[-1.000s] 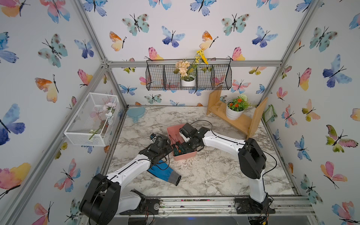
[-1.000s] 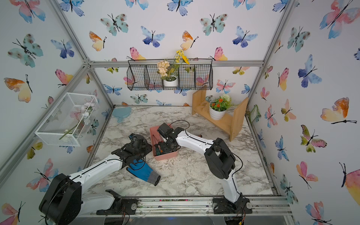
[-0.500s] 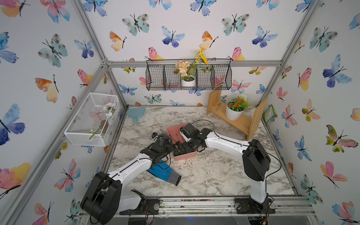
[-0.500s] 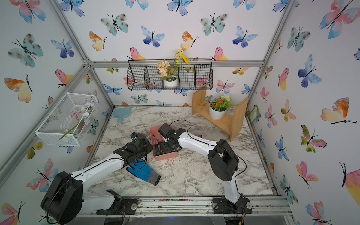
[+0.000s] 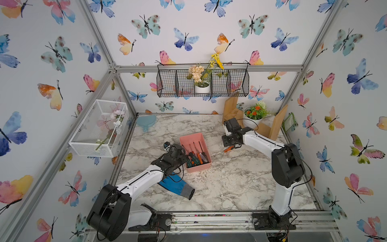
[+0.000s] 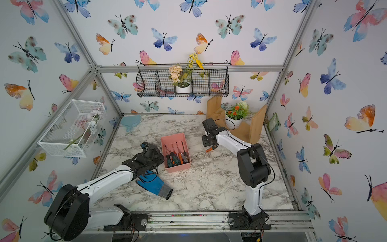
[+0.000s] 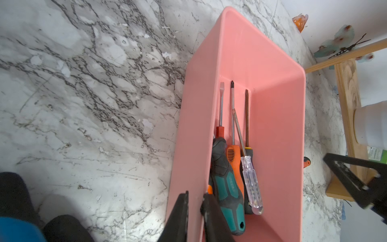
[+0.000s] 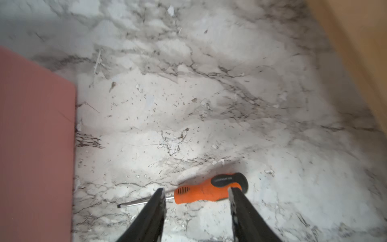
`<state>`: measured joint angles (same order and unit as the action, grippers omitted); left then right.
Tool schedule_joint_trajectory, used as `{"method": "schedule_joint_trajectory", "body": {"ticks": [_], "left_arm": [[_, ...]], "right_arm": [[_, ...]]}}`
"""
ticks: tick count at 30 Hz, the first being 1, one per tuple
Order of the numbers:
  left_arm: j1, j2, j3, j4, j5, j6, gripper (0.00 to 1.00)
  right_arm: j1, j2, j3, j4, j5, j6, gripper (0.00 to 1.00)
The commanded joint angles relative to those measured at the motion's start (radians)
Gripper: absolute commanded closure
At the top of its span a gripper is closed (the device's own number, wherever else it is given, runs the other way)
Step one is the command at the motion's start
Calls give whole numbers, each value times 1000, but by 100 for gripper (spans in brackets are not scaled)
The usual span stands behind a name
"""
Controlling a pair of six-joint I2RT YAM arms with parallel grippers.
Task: Put the screwdriver on the desktop into the storage box
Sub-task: Pick up the screwdriver from the center of the board.
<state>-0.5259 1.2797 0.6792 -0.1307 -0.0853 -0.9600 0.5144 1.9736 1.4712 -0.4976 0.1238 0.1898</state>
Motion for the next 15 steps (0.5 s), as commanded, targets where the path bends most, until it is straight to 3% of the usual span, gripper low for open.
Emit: {"method": "schedule_joint_trajectory", "body": {"ticks": [1,9,15], "left_arm": [[-10,-8,-7,-35,2,20,76],[-9,-19,-20,-20,8,29,70],[-10,-40,-30,-5,6,40,67]], "right_arm": [[-3,69,77,-43,57,-1,51],[-39,173,107,-26,44,-15,53],[-51,136,21,-6,-20,-4,53]]}}
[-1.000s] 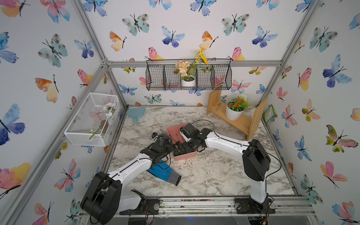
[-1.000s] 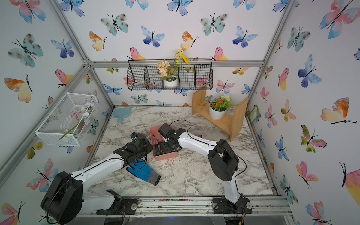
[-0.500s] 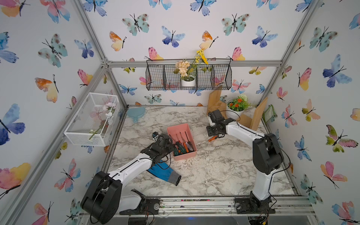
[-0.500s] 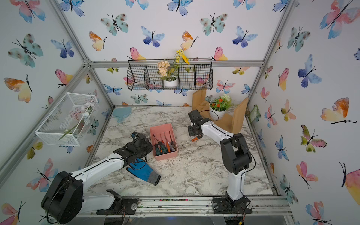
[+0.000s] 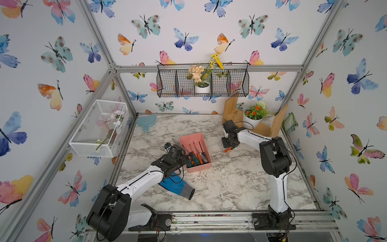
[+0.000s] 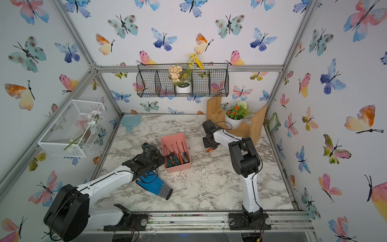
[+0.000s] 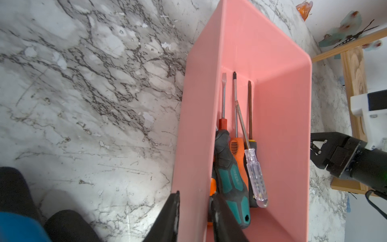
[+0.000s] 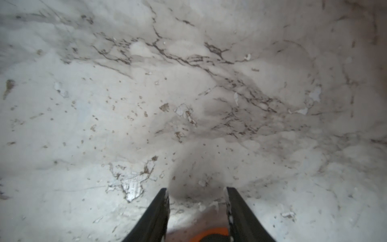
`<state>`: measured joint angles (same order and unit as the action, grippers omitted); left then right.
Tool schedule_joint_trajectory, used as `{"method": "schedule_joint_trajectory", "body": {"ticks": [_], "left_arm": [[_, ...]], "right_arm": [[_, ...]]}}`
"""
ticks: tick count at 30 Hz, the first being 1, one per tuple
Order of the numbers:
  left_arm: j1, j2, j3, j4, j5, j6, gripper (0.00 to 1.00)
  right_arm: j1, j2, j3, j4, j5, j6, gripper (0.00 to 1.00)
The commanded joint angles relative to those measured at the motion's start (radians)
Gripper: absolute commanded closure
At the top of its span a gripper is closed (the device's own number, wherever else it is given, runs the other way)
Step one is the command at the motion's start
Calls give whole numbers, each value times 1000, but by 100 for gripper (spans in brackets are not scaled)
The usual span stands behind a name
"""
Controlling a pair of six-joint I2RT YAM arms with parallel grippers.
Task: Put the screwdriver on the desktop into the storage box
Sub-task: Pick up the screwdriver from the center of the board.
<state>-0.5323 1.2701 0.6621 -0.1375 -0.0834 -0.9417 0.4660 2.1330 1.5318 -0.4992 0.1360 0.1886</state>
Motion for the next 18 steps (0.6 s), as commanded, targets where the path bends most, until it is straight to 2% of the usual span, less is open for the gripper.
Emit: {"method": "schedule_joint_trajectory", "body": {"ticks": [1,11,18], "left_arm": [[-3,-32,-12,3,3,24,67],[-4,-23,-4,8,7,49,67],[-1,5,10,17,33,82,70]], "right_arm": [[-3,-34,-58,-4,-38,-4,53],[-3,-163,-198,-27,-113,21,52],[-1,-235,-275,-29,-241,-4,44]]}}
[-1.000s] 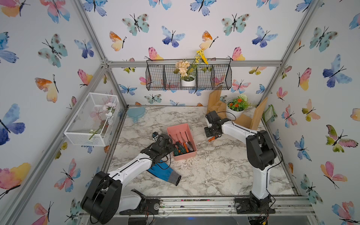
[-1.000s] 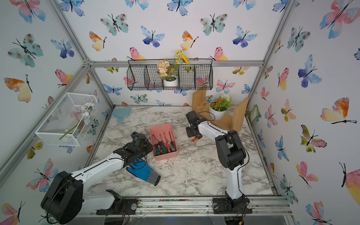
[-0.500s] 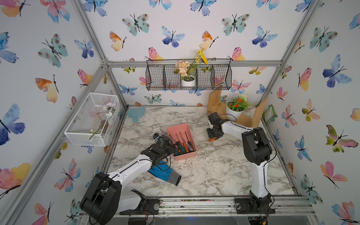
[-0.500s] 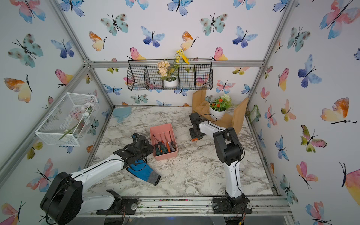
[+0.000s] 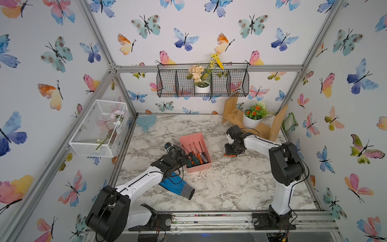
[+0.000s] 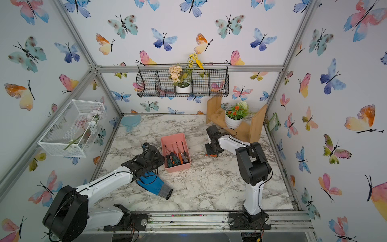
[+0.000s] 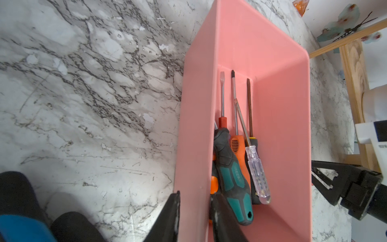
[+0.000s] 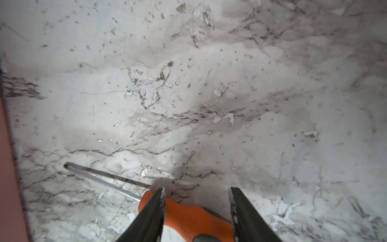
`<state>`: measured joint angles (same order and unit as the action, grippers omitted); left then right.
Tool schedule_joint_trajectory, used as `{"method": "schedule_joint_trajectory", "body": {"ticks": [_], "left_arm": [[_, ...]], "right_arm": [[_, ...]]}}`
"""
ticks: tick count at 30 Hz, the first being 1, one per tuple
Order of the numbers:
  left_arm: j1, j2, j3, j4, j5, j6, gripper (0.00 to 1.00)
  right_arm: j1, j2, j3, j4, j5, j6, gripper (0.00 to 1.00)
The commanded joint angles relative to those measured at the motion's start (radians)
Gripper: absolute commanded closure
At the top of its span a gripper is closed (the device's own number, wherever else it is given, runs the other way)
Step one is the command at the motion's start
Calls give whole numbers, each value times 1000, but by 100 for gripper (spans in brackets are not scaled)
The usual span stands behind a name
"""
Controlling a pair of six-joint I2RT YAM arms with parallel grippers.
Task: Put the screwdriver on the desktop into the storage box
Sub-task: Pick up the screwdriver from the center of the board, then adjust the storage box at the center of the board.
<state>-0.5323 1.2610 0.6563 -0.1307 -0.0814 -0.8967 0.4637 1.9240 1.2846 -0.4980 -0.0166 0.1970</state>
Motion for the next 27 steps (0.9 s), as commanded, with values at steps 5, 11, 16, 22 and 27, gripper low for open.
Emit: {"method": "schedule_joint_trajectory", "body": {"ticks": [5,11,16,22,27], "left_arm": [[-3,78,47,-21,45,51,78],[-16,80,74,-59,5,75,92],[-45,118,119,-96,-28,102,99],[-90,159,148,-85,-25,96,100],[-97,170,172,-93,-31,111,99]], "right_arm": [[3,-19,-41,-46,-91,-52,39],[30,-54,-74,-59,-95,-68,36],[50,-91,-115,-72,-100,-60,35],[75,-133,-155,-79,-103,-37,34],[85,-164,-186,-87,-105,-20,33]]}}
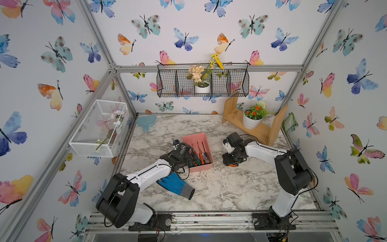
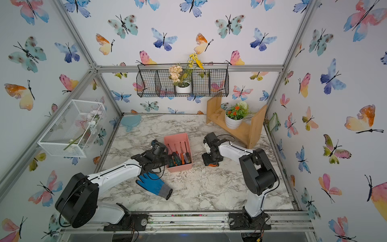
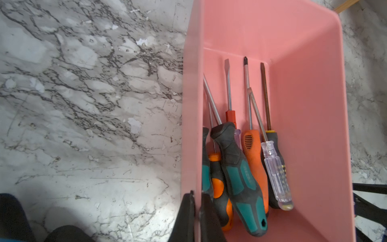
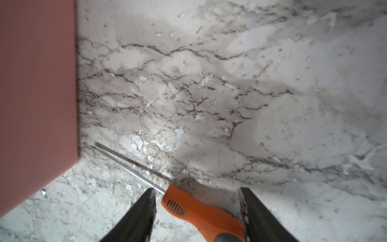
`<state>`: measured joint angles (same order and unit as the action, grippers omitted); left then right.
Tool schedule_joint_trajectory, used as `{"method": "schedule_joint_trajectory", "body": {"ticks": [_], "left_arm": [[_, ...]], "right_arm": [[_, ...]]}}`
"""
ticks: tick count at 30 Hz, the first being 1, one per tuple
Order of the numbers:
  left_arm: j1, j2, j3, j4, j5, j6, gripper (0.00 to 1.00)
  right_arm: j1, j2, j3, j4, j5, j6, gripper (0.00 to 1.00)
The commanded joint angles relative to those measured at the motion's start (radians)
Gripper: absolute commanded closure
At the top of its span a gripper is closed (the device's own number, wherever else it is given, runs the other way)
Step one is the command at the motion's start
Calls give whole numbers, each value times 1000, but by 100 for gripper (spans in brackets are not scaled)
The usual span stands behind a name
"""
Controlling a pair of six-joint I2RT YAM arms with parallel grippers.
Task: Put the screwdriver on the desktop into the storage box
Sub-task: Adjust the storage box at the center of the board.
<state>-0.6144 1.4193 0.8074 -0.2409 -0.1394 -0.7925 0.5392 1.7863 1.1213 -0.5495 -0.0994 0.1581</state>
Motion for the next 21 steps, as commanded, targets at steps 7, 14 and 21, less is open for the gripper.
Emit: {"method": "schedule_joint_trajectory", "body": {"ticks": [7,14,21], "left_arm": [[-15,-3,37,0,1,9,80],[-15,-44,32,-24,-48,-24,66],[-15,-69,24,-28,-62,-43,66]], "right_arm": [[59,-40,-66,-54,-8,56,33],[92,-30,-61,-81,35,69,37],[116,1,-42,-106,82,70,43]]}}
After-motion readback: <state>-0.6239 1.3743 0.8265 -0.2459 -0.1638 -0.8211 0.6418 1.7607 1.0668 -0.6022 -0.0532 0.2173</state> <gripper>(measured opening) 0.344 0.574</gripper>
